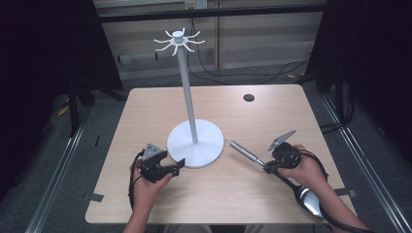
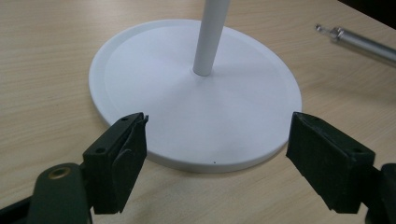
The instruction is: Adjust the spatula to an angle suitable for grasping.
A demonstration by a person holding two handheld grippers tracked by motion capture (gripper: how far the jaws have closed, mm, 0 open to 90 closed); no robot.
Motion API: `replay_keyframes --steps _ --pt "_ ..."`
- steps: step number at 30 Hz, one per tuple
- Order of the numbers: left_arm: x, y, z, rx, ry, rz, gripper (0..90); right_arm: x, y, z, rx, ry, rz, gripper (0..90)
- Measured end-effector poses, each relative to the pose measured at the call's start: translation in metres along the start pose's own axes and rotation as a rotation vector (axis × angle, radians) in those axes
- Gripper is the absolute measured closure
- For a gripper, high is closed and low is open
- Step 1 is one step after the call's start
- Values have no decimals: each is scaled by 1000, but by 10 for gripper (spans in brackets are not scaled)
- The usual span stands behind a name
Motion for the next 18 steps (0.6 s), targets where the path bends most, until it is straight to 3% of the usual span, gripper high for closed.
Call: replay_keyframes --steps 11,18 --pt "-1 3 -2 6 -1 -6 201 -12 4 21 -9 243 -85 761" --pt "-2 5 -2 15 4 -7 201 -16 7 29 -22 349 -116 761"
Point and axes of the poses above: each handheld gripper's, and its own axes: z roughly backward along the jaws, x roughly out of its underside, y roughly to its right, the point moved 3 cm from there along -z, roughly forward along the jaws, and after that the axes turned 6 degrees about y, right-handed, at the moved point
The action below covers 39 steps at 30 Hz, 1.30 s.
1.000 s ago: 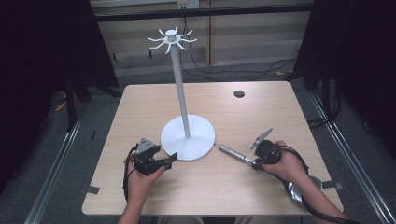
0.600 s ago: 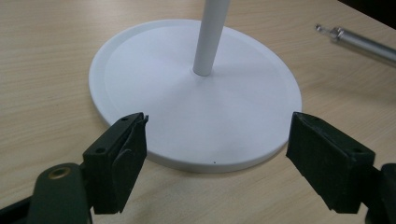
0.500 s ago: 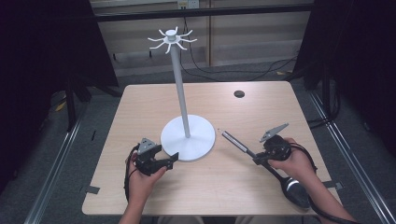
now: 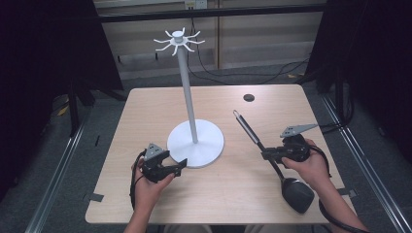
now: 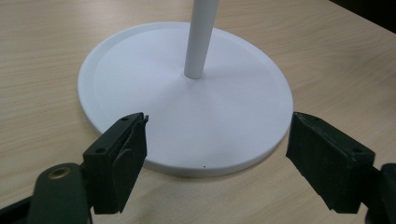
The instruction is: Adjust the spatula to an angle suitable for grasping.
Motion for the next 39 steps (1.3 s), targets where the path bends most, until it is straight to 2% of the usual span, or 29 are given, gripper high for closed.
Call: replay_keyframes --steps 9,13,18,21,23,30,33,39 --pt "-3 7 -2 28 8 -2 206 -8 -4 10 -13 123 -7 762" --pt "-6 14 -2 60 28 14 208 -13 -6 14 -20 171 -10 762" --pt "-11 25 -4 92 37 -1 208 -17 -8 17 -22 218 -16 761" --pt "-14 31 -5 115 48 11 208 -21 -10 20 -25 254 -24 761" --pt "-17 35 -6 130 48 2 209 -24 -11 21 -29 271 -20 762" --pt "-30 53 -11 176 66 -11 213 -36 -17 23 9 309 -16 762" --pt "-35 64 -15 211 72 -9 208 -39 -20 22 33 320 -12 761" --pt "-45 85 -25 274 99 8 226 -49 -30 18 44 357 -16 761"
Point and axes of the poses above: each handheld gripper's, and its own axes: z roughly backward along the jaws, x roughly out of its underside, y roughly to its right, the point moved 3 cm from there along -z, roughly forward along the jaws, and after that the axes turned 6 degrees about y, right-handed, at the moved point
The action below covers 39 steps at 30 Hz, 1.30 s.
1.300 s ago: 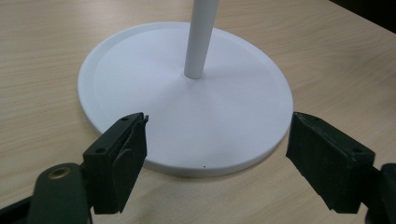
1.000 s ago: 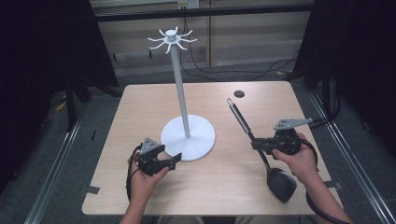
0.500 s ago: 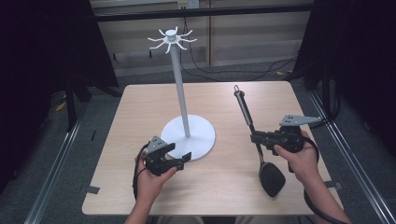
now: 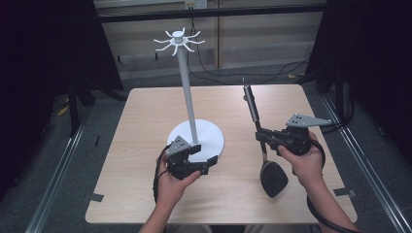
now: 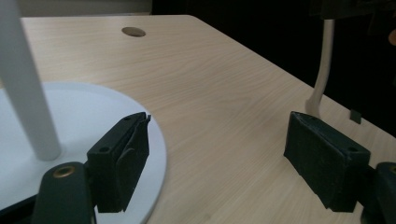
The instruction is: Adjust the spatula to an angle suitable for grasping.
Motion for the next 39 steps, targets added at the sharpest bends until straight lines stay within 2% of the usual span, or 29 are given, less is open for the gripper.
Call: replay_keyframes --steps 4,9,14,18,24,26,29,39 --pt "-7 10 -8 30 37 3 267 -6 -7 -5 5 17 -4 762" --pt "-12 18 -17 66 37 -12 326 -8 -13 -11 -6 30 -8 761" --pt "-14 22 -21 76 31 -15 379 -9 -19 -16 -9 31 -11 761" --pt "-17 25 -24 98 45 -16 397 -10 -21 -18 -16 34 -13 761" --pt "-24 33 -30 110 47 -30 405 -15 -27 -21 -19 49 -7 761" --pt "-27 35 -32 115 50 -10 420 -16 -28 -22 -17 50 -5 761" --pt "-29 37 -34 121 53 -4 460 -17 -31 -23 -24 45 -4 762" --pt "-31 41 -40 111 37 -22 505 -20 -36 -27 -32 47 5 761"
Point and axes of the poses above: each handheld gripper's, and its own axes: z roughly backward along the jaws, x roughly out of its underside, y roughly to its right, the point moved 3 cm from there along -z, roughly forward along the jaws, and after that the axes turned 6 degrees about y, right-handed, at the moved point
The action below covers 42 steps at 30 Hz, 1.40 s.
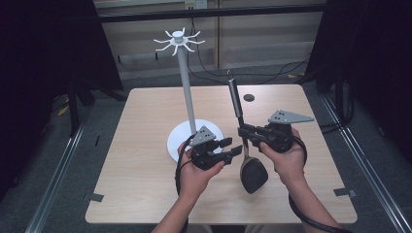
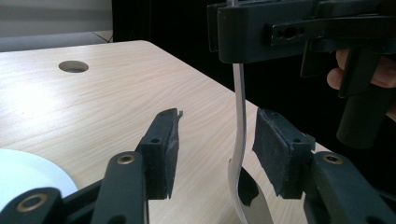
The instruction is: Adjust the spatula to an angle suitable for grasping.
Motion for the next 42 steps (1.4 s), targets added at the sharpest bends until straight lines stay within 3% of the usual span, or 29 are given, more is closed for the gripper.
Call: replay_keyframes --steps 14,16,23,25,36,42 --pt "-4 2 -7 5 18 -23 530 -2 -5 -3 3 10 4 761" --pt "-5 2 -9 -9 21 -31 542 -3 -6 -3 4 17 3 761" --pt "-7 2 -9 -15 37 -28 640 -5 -9 -4 -1 27 5 761" --pt "-7 1 -10 1 44 -14 659 -6 -10 -4 -1 32 0 761" --pt "-12 1 -7 6 53 -26 763 -9 -16 -6 -6 46 -4 762" --pt "-15 2 -4 4 50 -42 864 -12 -18 -7 -15 52 -9 764"
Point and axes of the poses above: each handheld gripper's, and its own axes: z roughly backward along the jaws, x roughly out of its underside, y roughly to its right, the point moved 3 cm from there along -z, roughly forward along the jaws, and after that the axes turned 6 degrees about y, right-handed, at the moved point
